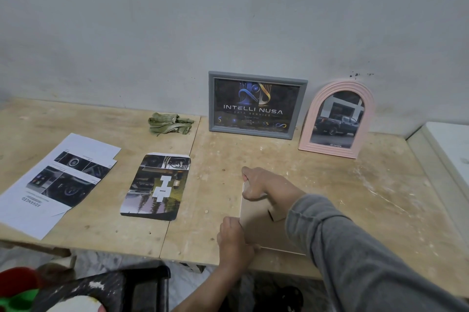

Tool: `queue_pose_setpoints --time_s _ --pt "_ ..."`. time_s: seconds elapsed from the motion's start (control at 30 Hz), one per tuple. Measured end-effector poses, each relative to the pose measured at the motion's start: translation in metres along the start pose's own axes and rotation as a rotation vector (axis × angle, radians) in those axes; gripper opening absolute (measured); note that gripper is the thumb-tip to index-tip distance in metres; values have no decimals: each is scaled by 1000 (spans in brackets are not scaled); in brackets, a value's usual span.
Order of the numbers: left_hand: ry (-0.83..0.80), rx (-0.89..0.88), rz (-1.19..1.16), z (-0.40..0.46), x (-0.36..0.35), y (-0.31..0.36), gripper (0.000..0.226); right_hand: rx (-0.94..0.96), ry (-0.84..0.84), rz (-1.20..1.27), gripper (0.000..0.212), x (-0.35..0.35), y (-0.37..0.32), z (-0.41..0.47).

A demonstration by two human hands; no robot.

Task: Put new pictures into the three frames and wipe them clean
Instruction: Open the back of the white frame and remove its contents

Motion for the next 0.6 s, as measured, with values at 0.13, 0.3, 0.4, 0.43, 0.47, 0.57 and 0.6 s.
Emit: queue_pose_setpoints --time_s 0.13,0.3,0.4,0.43,0.47,0.57,0.6 --pt "-8 17 23 0 2 2 58 -28 -28 -2 30 -1 0 3" --pt "-37 30 45 1 3 5 59 -44 -56 -23 28 4 -1 4" --pt "-57 26 54 1 4 6 59 -59 -84 -40 35 8 -1 2" --pt "-63 29 56 2 5 6 58 -65 -86 -48 40 8 -1 2" --pt "-71 28 57 3 6 7 58 -70 -83 -45 42 8 -1 3" --pt "-137 32 70 7 8 13 51 -78 -13 58 45 0 3 6" --pt "-163 39 78 9 8 13 50 -75 38 88 49 -4 5 4"
Point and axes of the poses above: each hand's wrist, its own z-axis towards the middle knuckle, its own x-axis out of the back of the hand, y = z × x, the point moved 5 cm from there along z, towards the middle knuckle, and after that the axes turned 5 degrees about -z, right-handed, at the moved point
